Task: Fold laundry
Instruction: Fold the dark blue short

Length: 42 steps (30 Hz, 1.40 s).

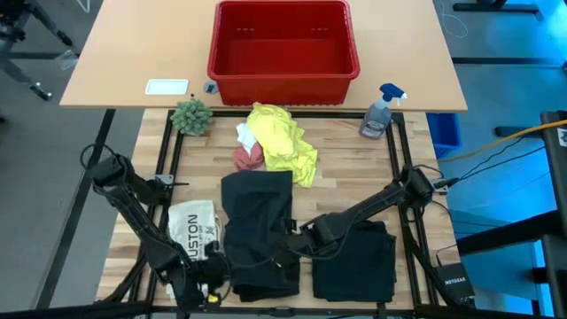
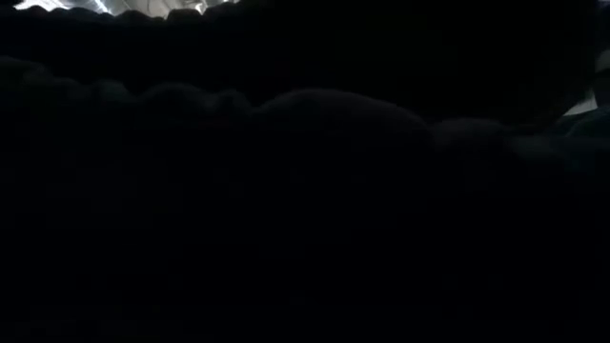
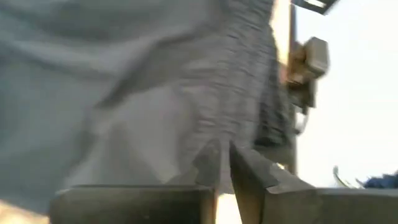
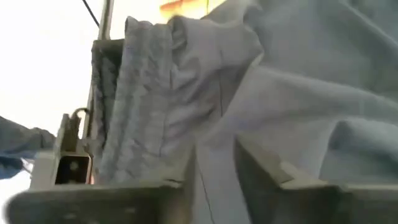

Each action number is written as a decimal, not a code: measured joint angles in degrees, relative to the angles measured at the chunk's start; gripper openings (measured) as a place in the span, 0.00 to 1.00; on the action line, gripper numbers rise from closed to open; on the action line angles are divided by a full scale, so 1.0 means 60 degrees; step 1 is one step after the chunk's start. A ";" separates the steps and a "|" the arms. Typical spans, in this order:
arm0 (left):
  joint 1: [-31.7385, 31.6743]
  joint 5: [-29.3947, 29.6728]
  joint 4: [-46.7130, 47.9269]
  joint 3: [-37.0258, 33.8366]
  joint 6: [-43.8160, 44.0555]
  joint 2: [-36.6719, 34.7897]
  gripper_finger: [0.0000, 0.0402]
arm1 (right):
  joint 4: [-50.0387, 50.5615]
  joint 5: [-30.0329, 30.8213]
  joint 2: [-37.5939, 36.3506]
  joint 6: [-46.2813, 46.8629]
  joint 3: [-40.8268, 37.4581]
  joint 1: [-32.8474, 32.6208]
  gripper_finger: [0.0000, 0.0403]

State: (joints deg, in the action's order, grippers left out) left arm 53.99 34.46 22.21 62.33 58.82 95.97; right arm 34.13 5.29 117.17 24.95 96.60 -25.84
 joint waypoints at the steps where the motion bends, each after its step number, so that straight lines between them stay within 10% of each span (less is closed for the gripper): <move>1: -0.0009 -0.0114 -0.0215 0.0000 -0.0169 0.0084 0.13 | 0.0117 0.0036 0.0000 -0.0002 0.0000 -0.0041 0.31; 14: -0.0488 -0.1705 -0.1046 -0.0004 -0.2685 0.0734 0.53 | 0.1013 -0.0191 0.0000 0.0628 -0.0007 -0.0278 0.86; 25: -0.0805 -0.3129 -0.2299 -0.0004 -0.3692 0.1538 0.61 | 0.1040 0.0310 0.0000 0.0731 -0.0007 -0.0322 0.85; 42: -0.0960 -0.0996 -0.1696 0.0216 -0.1214 0.3317 0.50 | 0.1370 0.2200 0.0000 0.1829 -0.0007 -0.0382 0.82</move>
State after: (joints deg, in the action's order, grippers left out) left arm 48.23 28.48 12.04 63.62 51.53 115.87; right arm 42.35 18.49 117.16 35.92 96.55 -28.13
